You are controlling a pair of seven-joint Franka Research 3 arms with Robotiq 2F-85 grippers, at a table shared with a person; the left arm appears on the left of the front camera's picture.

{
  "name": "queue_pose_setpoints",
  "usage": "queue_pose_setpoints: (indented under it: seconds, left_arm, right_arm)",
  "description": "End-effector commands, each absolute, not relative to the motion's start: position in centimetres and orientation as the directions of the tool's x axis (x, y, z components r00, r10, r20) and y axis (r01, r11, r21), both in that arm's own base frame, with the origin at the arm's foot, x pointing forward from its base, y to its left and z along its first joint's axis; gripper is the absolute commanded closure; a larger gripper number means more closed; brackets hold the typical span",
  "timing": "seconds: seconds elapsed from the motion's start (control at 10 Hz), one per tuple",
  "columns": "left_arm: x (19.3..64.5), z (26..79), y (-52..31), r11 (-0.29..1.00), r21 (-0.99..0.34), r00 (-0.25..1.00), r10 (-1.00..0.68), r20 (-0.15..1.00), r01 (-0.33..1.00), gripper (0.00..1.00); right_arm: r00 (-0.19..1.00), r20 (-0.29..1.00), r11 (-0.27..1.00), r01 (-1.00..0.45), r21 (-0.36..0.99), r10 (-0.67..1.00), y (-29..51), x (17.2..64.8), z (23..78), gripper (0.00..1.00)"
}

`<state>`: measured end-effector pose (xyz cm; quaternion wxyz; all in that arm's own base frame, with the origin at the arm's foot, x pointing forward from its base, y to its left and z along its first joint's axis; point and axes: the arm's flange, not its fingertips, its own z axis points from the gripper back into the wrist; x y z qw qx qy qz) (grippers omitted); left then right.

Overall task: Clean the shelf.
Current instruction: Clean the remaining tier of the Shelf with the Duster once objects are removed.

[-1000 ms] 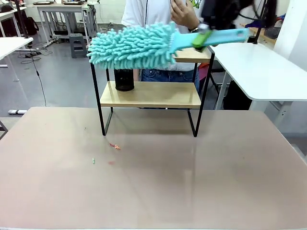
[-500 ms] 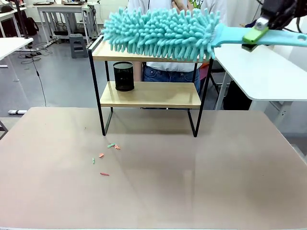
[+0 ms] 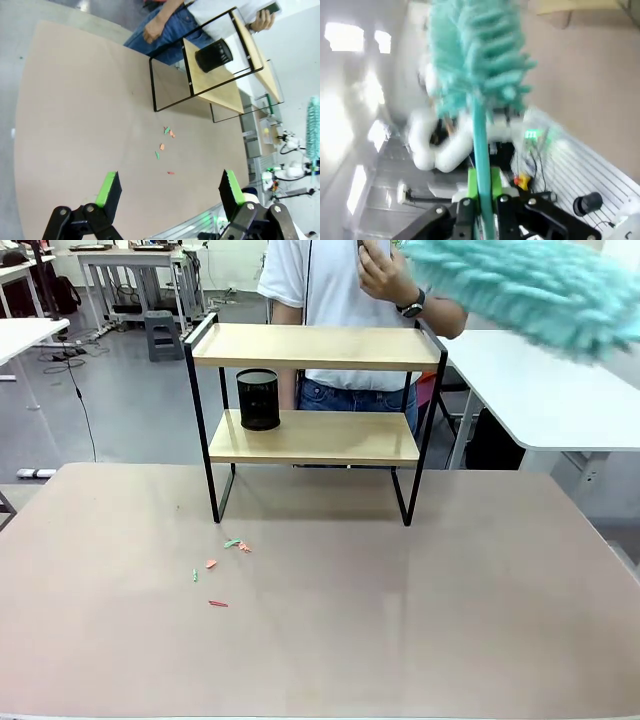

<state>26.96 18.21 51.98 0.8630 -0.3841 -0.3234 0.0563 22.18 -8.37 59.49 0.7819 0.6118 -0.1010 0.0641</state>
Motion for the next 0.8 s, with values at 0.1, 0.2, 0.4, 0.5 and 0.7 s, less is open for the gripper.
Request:
queue_pose_setpoints:
  seconds: [0.1,0.2,0.4,0.5,0.7]
  left_arm:
    - [26.9,51.9,18.1,0.694,-0.699,0.779,0.338,0.528,0.173,0.00]
    - [26.9,51.9,18.1,0.694,-0.699,0.779,0.338,0.528,0.173,0.00]
    - [26.9,51.9,18.1,0.694,-0.699,0.779,0.338,0.528,0.173,0.00]
    - [26.9,51.9,18.1,0.694,-0.699,0.779,0.338,0.528,0.173,0.00]
    - [26.9,51.9,18.1,0.694,-0.699,0.779,0.338,0.528,0.173,0.00]
  right_arm:
    - [0.924,-0.081,0.264,0.190,0.946,-0.373,-9.3,18.6,51.7,0.88]
    - [0.922,-0.155,0.283,0.264,0.922,-0.356,-8.7,21.4,50.5,0.88]
    - [0.954,0.057,0.286,0.031,0.958,-0.294,-12.3,18.1,53.7,0.88]
    - [0.954,0.057,0.286,0.031,0.958,-0.294,-12.3,18.1,53.7,0.88]
    - [0.954,0.057,0.286,0.031,0.958,-0.294,-12.3,18.1,53.7,0.88]
